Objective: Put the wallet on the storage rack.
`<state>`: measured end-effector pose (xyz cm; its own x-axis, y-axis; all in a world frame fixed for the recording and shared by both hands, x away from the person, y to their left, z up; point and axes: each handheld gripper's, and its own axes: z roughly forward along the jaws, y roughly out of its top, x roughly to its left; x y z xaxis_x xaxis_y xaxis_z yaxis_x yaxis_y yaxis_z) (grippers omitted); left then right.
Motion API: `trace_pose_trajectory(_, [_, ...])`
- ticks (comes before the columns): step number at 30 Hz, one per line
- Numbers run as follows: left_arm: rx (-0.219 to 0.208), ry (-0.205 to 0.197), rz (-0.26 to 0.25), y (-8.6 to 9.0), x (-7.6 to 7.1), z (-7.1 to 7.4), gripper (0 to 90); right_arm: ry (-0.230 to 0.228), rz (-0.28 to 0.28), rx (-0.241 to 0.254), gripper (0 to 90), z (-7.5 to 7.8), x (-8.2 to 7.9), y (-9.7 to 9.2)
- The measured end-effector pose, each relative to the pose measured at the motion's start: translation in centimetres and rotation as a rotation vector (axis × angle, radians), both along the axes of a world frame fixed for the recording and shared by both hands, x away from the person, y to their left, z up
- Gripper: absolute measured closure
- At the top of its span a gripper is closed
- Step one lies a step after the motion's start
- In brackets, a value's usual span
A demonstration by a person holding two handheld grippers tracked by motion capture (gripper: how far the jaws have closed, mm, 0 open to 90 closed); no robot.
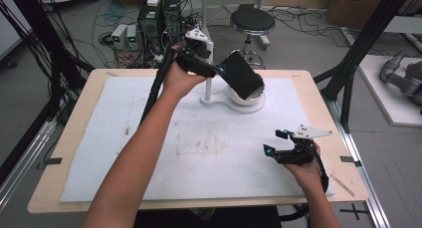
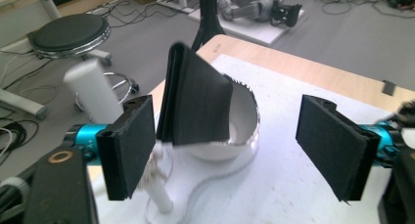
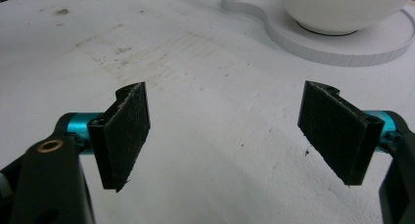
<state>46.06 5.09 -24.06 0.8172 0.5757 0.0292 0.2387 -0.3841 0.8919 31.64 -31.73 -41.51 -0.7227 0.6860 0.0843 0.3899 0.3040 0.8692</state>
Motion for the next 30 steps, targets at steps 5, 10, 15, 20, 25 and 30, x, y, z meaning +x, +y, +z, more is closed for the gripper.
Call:
trace_pose_trajectory(5, [-0.049,-0.002,-0.011,2.9,-1.4,-1.0,18.9,-0.001,-0.012,0.004,20.2,0.2,0.2,-0.2])
trace_pose_trajectory(10, [-0.094,0.005,-0.019,5.1,-2.5,-2.1,16.7,-0.002,-0.018,0.003,20.2,0.2,0.4,-0.2])
trace_pose_trajectory(15, [-0.106,0.024,-0.001,7.1,-3.8,-3.5,16.4,0.0,-0.018,0.004,20.2,0.2,0.4,-0.2])
trace_pose_trajectory(20, [-0.123,0.023,0.007,9.0,-5.1,-5.1,16.3,-0.016,-0.018,0.012,20.1,0.4,0.4,-0.1])
trace_pose_trajectory(25, [-0.107,0.029,0.028,10.3,-6.5,-6.8,16.3,-0.015,-0.014,0.004,20.0,0.4,0.5,0.0])
trace_pose_trajectory(30, [-0.144,0.036,0.055,12.0,-8.3,-9.2,14.7,-0.016,-0.019,0.018,19.9,0.5,0.6,-0.3])
